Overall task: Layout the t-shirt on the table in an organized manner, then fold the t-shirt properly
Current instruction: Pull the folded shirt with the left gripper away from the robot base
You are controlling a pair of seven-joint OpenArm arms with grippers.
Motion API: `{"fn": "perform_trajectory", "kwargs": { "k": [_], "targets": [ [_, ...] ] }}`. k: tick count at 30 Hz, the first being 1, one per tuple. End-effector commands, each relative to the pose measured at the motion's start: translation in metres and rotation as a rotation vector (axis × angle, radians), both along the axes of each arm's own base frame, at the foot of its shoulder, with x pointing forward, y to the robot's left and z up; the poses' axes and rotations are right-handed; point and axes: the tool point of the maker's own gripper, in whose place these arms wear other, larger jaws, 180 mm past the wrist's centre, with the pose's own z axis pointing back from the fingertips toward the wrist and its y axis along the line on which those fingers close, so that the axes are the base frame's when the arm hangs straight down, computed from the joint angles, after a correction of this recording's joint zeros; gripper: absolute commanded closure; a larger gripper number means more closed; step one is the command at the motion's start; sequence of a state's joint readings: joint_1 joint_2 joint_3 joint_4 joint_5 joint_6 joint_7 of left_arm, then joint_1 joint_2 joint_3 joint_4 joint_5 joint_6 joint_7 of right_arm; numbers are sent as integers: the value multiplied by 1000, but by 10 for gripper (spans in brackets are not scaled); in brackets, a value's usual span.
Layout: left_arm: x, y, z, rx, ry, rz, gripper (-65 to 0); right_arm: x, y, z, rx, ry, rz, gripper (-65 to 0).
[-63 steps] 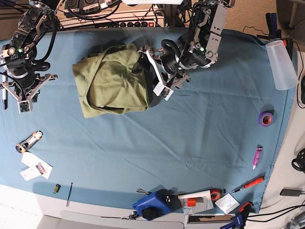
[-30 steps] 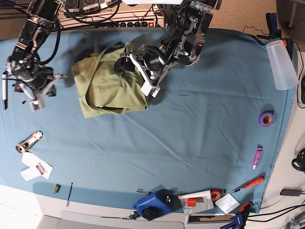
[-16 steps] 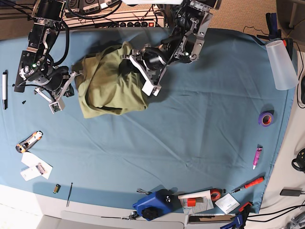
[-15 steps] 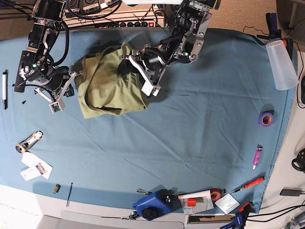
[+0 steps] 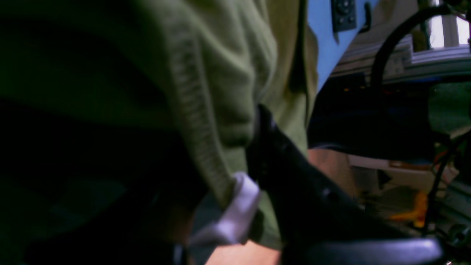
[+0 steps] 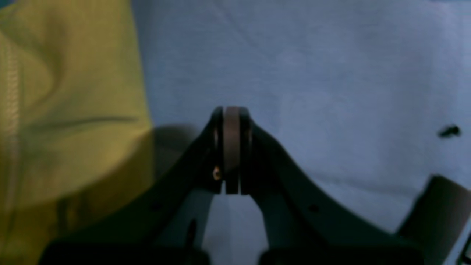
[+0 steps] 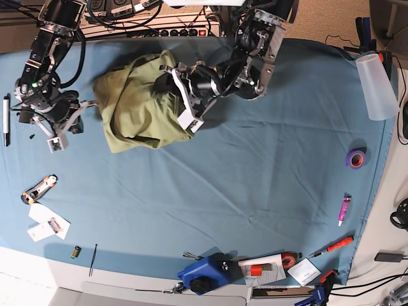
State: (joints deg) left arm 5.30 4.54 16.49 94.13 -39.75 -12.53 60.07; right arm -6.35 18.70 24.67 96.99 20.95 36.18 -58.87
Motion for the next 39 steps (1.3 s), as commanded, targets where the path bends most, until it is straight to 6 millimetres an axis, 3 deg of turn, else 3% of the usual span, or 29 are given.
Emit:
{"fn": "perform_trajectory", "kwargs": {
  "k": [1, 8, 13, 16, 21, 25, 33, 39],
  "targets": [
    [8, -3, 17, -38, -49, -4, 0, 9, -6, 15, -12, -54, -2, 0],
    [21, 32, 6, 91, -134, -76, 0, 8, -9, 16, -15, -54, -11, 0],
    [50, 74, 1, 210, -220, -87, 0, 8, -9, 16, -15, -53, -11, 0],
    [70, 97, 9, 270, -318, -133, 0, 8, -9, 16, -15, -53, -10, 0],
    [100, 119, 32, 330, -483, -220, 0, 8, -9, 16, -16, -49, -11, 0],
    [121, 125, 38, 386, -547, -261, 0, 7, -10, 15, -16, -45, -11, 0],
    [137, 112, 0, 560, -501, -463, 0, 6, -10, 14, -17, -40, -12, 0],
    [177, 85, 25, 654, -629, -404, 0, 5, -10, 13, -19, -30, -14, 0]
  ]
}}
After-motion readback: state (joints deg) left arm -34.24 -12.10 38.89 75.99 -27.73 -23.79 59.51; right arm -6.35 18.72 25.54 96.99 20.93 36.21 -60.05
